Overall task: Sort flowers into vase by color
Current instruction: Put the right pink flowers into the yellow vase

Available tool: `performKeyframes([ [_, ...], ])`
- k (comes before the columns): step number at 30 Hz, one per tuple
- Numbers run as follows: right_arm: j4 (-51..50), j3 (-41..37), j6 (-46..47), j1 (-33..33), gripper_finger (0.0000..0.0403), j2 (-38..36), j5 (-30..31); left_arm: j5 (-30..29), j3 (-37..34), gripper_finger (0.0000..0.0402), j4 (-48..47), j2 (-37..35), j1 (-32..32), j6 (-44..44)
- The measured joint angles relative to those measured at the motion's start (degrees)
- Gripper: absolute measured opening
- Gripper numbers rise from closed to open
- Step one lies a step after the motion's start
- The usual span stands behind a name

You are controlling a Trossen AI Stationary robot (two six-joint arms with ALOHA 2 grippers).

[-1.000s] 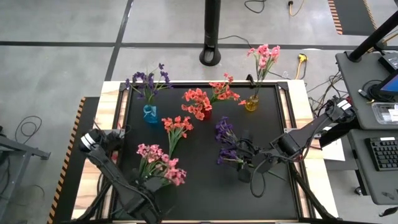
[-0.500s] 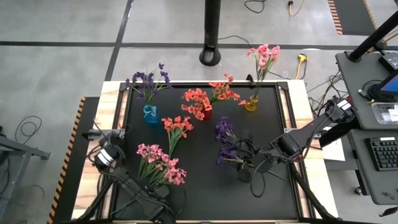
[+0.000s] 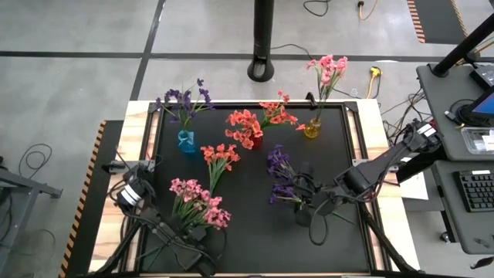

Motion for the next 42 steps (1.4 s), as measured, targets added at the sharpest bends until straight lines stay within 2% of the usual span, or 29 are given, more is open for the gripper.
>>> performKeyframes([
  [5,0.0,-0.4,0.6,0.0,0.0272,0.0,0.0,0.7,1.2,0.0017,-2.8,-0.1,0.0,2.5],
  [10,1.0,-0.4,0.6,0.0,0.0272,0.0,0.0,1.0,2.3,0.0005,-6.3,-3.8,0.0,3.1],
  [12,1.2,-0.4,0.6,0.0,0.0272,0.0,0.0,-0.9,3.0,0.0002,-7.0,-6.4,-0.1,1.6],
  [16,1.3,-0.4,0.5,0.0,0.0272,0.0,0.0,-8.0,4.4,0.0001,-7.2,-13.1,0.0,-2.4],
  [22,1.5,-0.8,0.5,0.0,0.0272,0.0,0.0,-26.1,7.1,0.0001,-7.3,-24.2,-0.8,-8.6],
  [26,1.5,-1.3,0.5,0.1,0.0272,0.0,0.0,-38.0,9.3,0.0,-7.0,-30.2,-1.9,-9.5],
  [31,1.8,-1.5,0.4,0.1,0.0272,0.0,0.0,-49.3,14.5,0.0,-7.0,-35.5,-2.5,-7.1],
  [35,2.6,-1.6,0.4,0.1,0.0272,0.0,0.0,-52.5,20.5,0.0,-7.3,-38.1,-2.4,-2.5],
  [40,2.7,-1.6,0.3,0.1,0.0272,0.0,0.0,-52.4,28.5,0.0,-8.6,-39.1,-2.5,1.5],
  [42,2.7,-1.6,0.2,0.1,0.0272,0.0,0.0,-50.7,31.8,0.0,-8.8,-39.2,-2.4,2.5],
])
